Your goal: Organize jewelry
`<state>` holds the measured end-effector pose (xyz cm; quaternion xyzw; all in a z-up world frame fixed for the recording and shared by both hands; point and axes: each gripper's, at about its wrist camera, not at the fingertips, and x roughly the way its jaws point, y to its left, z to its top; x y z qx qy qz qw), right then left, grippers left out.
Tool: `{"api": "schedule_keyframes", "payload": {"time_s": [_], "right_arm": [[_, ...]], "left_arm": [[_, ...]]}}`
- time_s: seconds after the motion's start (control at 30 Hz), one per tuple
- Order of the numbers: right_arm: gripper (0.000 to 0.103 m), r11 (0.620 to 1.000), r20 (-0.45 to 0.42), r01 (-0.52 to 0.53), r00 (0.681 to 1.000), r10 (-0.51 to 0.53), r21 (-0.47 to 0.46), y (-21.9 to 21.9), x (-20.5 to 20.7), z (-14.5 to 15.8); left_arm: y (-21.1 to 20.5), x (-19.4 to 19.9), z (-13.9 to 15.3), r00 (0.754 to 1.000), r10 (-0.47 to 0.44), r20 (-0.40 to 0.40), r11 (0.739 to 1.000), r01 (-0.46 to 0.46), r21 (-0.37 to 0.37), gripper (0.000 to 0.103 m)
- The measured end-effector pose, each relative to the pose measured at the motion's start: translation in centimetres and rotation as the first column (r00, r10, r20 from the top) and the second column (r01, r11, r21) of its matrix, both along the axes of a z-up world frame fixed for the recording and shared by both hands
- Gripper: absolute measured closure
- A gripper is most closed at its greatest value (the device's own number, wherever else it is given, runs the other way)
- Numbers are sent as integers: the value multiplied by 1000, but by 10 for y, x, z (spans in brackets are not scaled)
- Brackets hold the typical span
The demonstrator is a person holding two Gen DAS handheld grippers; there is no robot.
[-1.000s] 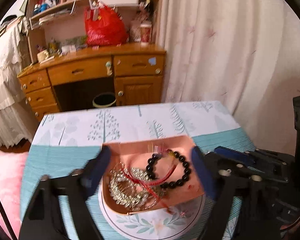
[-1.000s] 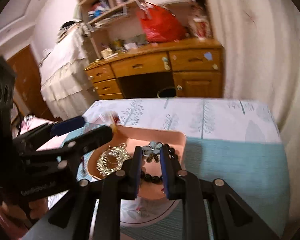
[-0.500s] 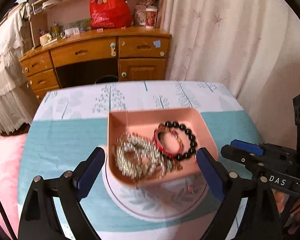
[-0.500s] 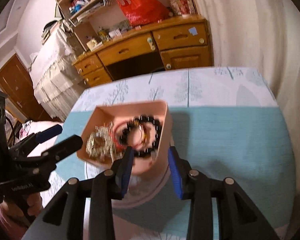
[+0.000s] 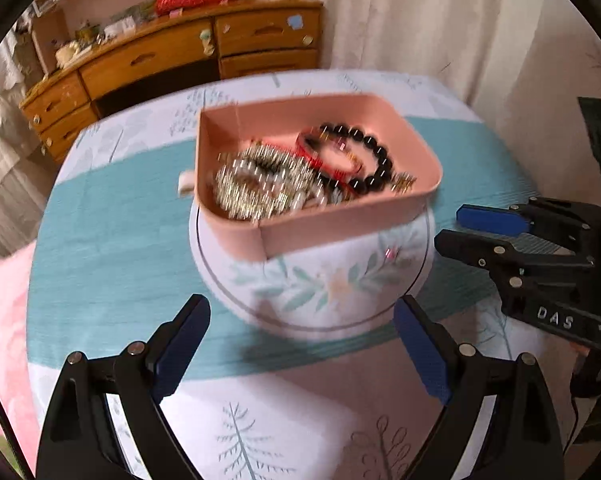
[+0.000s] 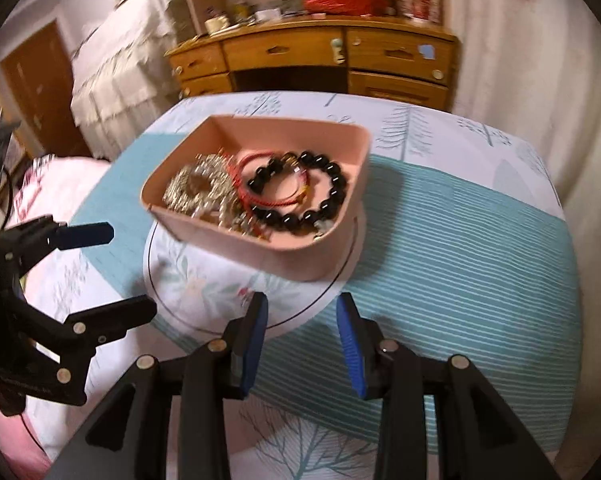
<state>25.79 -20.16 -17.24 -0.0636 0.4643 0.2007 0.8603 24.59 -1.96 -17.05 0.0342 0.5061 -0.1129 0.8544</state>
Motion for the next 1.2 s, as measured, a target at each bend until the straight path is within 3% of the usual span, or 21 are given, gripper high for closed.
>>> {"api": "schedule_keyframes", "payload": {"time_s": [0.2, 0.3, 0.53, 0.6, 0.63, 0.83, 0.87, 1.03, 1.2], "right_arm": [[67, 999, -2, -50, 999, 50, -11, 24, -7, -13], [67, 996, 23, -64, 998, 66, -61, 39, -9, -19], [67, 995, 60, -19, 998, 25, -94, 48, -8, -25], [74, 994, 72, -10, 997, 18, -104, 49, -8, -25], [83, 994, 78, -6, 997, 15, -112, 50, -8, -24], [87, 998, 26, 23, 999, -21, -60, 51, -3, -22], [95, 999, 6, 24, 1000, -24, -39, 52, -3, -22], [95, 997, -44, 62, 997, -60, 48, 65, -5, -15], [95, 990, -14, 81, 997, -80, 112, 78, -9, 3]], "left_arm": [[6, 1, -9, 999, 30, -34, 999, -29, 23, 11], [11, 0, -9, 999, 35, -34, 999, -34, 32, 11], [20, -7, -9, 999, 19, -26, 998, -18, 67, 11], [22, -7, -10, 1000, 17, -22, 997, -15, 72, 11], [23, -7, -10, 1000, 16, -21, 997, -14, 73, 11], [32, -8, -8, 1000, -2, -15, 999, 3, 45, 11], [33, -9, -8, 1000, -6, -15, 999, 7, 48, 11], [43, -14, -5, 999, -41, 0, 995, 40, 90, 11], [61, -18, 0, 998, -59, 7, 993, 58, 106, 11]]}}
